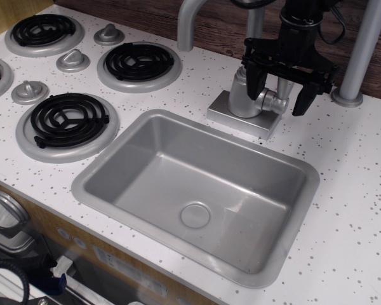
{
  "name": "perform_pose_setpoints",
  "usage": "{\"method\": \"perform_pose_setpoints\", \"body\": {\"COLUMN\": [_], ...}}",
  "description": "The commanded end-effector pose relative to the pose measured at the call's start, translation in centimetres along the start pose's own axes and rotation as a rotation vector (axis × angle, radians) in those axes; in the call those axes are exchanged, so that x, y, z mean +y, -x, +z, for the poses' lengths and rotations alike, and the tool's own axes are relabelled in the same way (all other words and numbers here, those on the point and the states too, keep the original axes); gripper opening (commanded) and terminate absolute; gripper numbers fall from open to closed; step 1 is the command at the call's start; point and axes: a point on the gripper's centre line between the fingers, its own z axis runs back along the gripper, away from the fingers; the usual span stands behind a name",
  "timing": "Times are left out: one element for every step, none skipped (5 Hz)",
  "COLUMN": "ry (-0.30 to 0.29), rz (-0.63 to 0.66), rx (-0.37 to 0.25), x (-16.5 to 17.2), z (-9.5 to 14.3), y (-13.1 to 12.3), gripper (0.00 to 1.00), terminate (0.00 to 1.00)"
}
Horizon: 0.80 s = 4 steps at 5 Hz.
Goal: Lever vertical to front
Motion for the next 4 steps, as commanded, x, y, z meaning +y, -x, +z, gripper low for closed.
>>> {"method": "perform_pose_setpoints", "body": {"ry": [0.000,-0.057,-0.095,-0.097], "rz": [0.000,0.012,0.009,-0.008], "rx": [0.000,-0.103,-0.170,-0.221], "x": [0.0,-0.1,0.0,-0.2], "z": [0.0,0.7,2.1,2.8], "y": [0.0,-0.5,-1.4,-2.6], "gripper": [1.00,1.00,1.00,1.00], "terminate": [0.00,0.00,0.00,0.00]}}
